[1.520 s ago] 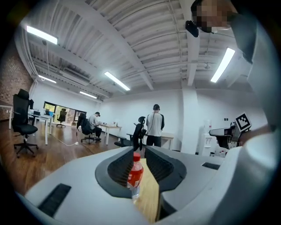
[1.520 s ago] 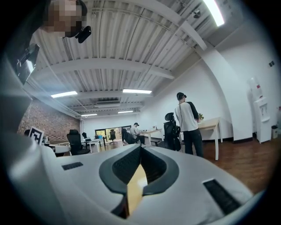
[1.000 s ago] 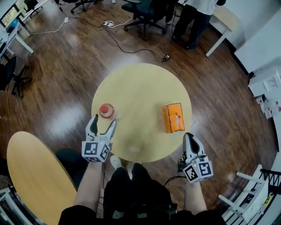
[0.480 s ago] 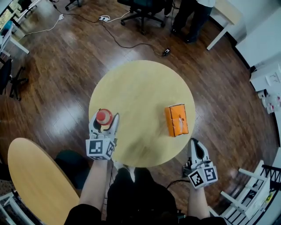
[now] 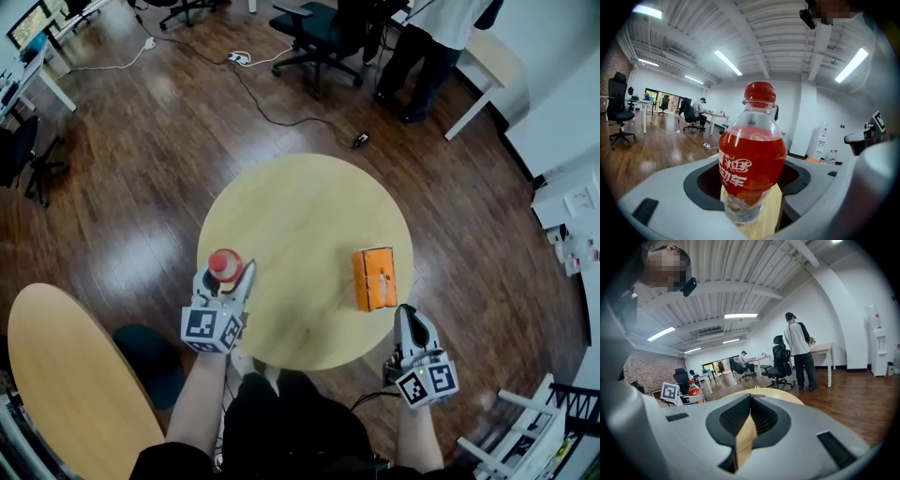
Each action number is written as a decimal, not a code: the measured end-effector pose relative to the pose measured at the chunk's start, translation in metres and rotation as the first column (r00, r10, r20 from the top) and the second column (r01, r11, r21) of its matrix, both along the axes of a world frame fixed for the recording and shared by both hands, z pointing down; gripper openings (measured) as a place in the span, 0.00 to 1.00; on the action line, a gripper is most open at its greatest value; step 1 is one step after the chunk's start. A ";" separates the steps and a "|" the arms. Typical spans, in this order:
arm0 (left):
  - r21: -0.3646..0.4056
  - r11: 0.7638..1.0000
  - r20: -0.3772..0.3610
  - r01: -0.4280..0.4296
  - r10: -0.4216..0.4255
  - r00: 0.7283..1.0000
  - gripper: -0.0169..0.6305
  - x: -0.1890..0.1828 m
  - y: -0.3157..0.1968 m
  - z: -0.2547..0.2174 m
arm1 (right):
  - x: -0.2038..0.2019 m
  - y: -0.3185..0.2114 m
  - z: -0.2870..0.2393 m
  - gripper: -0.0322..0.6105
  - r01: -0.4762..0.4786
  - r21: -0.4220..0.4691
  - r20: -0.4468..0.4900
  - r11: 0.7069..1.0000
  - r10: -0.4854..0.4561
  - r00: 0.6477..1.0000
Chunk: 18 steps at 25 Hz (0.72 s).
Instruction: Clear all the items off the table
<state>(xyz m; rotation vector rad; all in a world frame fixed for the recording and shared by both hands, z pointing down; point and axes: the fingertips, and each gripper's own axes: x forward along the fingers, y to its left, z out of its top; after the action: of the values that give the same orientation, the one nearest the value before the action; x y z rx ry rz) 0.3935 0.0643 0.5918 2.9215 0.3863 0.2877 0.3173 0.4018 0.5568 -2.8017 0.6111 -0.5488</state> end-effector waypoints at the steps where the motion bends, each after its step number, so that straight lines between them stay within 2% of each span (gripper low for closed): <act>1: -0.009 1.000 -0.010 0.007 -0.008 1.000 0.50 -0.005 -0.001 -0.005 | 0.005 -0.004 -0.001 0.06 0.013 0.003 -0.011 1.000 -0.013 1.000; 5: -0.023 0.999 -0.047 0.035 -0.036 0.998 0.50 -0.032 -0.017 -0.033 | 0.025 -0.038 -0.013 0.06 0.103 0.020 -0.058 0.994 -0.102 0.993; 8: -0.001 0.995 -0.075 0.102 -0.102 0.992 0.50 -0.051 -0.047 -0.058 | 0.046 -0.087 -0.037 0.06 0.222 0.047 -0.122 0.974 -0.215 0.969; 13: 0.015 0.963 -0.159 0.269 -0.263 0.952 0.50 -0.101 -0.114 -0.107 | 0.061 -0.188 -0.087 0.06 0.438 0.047 -0.226 0.898 -0.417 0.880; 16: 0.052 0.936 -0.170 0.348 -0.335 0.927 0.50 -0.158 -0.170 -0.130 | 0.040 -0.262 -0.102 0.06 0.527 0.068 -0.271 0.847 -0.493 0.827; 18: 0.060 0.907 -0.193 0.417 -0.400 0.896 0.50 -0.198 -0.208 -0.141 | 0.024 -0.310 -0.112 0.06 0.584 0.067 -0.293 0.809 -0.543 0.787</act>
<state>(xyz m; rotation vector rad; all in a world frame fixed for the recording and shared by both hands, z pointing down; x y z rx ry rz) 0.1956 -0.1440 0.4506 3.0372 -0.2347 -0.0170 0.3416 0.0921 0.4445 -2.5266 1.5129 -0.2019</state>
